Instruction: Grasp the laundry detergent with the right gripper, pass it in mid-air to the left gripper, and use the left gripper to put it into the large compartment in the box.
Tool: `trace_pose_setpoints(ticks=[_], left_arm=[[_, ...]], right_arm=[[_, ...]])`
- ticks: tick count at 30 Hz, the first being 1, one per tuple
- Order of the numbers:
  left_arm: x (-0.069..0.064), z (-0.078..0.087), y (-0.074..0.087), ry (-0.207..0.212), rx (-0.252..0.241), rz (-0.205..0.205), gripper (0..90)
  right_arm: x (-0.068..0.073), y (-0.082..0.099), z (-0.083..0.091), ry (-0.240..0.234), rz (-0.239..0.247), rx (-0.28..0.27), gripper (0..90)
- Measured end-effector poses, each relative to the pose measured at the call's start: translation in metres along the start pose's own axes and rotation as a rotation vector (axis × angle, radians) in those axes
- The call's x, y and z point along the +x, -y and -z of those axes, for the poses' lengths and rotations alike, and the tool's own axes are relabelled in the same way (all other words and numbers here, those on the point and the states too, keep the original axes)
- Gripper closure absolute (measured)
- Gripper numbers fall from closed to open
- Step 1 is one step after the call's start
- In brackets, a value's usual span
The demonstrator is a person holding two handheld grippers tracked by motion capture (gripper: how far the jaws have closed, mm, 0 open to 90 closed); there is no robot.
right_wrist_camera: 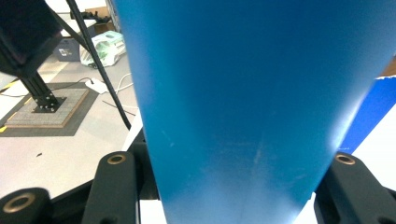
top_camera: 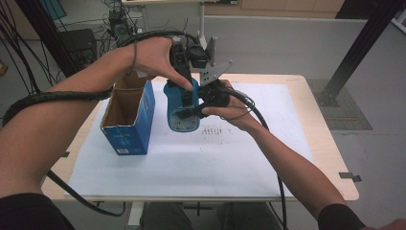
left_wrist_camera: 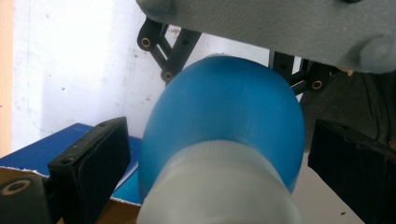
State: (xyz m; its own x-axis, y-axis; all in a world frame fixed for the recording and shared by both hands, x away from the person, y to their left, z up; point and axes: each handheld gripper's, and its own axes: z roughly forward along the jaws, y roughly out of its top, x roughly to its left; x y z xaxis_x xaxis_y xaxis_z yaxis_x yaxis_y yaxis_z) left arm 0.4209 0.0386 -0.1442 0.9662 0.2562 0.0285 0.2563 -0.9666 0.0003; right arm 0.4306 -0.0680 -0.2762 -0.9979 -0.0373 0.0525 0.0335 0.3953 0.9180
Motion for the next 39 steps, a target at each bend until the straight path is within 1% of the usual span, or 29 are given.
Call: trace_pose_setpoints(ticks=[34, 38, 39], left_arm=[[0.0006, -0.0009, 0.0002, -0.003, 0.002, -0.001, 6.9], [0.0010, -0.0001, -0.0005, -0.003, 0.003, -0.004, 10.2], [0.0010, 0.0002, -0.0006, -0.005, 0.000, -0.004, 14.3]], right_arm=[[0.0010, -0.0010, 0.0008, -0.001, 0.007, -0.005, 45.4], [0.0011, -0.0010, 0.0017, -0.001, 0.008, -0.005, 45.4], [0.0011, -0.0009, 0.0019, -0.002, 0.009, -0.007, 45.4]])
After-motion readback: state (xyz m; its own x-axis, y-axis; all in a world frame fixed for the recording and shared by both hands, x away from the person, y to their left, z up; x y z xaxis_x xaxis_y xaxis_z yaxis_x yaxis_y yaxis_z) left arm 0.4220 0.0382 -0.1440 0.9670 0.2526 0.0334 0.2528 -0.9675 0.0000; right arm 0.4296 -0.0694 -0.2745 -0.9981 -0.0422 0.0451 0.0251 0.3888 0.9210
